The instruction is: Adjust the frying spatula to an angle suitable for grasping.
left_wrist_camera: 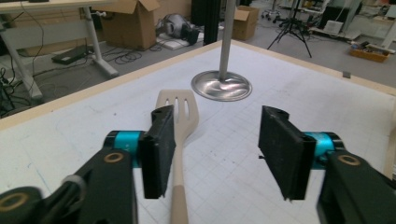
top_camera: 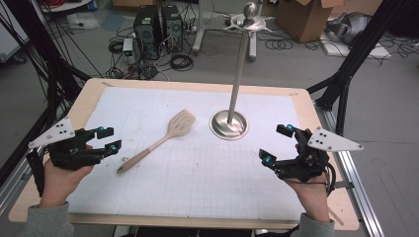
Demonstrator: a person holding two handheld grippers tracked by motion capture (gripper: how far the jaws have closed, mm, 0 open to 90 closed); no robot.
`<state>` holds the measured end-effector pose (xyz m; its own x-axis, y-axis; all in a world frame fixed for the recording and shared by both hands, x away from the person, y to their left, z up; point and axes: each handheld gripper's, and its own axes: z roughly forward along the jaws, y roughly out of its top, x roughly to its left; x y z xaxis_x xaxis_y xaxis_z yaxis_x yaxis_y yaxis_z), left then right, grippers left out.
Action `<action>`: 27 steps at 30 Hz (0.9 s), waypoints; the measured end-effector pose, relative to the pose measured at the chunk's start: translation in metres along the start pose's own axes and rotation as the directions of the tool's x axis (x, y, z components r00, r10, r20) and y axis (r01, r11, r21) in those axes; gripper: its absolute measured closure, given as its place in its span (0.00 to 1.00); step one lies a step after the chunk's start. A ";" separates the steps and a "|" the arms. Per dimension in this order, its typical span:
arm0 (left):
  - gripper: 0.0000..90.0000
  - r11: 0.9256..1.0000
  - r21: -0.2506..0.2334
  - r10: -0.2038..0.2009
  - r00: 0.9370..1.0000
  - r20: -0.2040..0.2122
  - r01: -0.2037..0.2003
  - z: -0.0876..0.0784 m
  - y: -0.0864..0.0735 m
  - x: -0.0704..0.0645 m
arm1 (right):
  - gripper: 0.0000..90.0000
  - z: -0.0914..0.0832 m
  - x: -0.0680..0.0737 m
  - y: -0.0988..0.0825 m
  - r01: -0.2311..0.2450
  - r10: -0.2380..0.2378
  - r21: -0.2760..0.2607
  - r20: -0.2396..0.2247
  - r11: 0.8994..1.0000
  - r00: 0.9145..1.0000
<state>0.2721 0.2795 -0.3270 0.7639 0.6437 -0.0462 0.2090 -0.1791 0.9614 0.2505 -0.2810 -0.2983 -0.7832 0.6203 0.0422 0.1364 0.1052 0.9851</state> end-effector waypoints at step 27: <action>1.00 0.995 0.104 -0.002 0.999 -0.052 0.008 0.025 -0.047 0.015 | 0.06 0.008 0.002 -0.002 0.013 -0.011 0.042 -0.030 0.999 0.999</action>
<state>0.2888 0.2789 -0.3793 0.7309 0.6816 -0.0343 0.2775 -0.2508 0.9274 0.2535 -0.2740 -0.3015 -0.8025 0.5956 0.0359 0.1516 0.1454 0.9777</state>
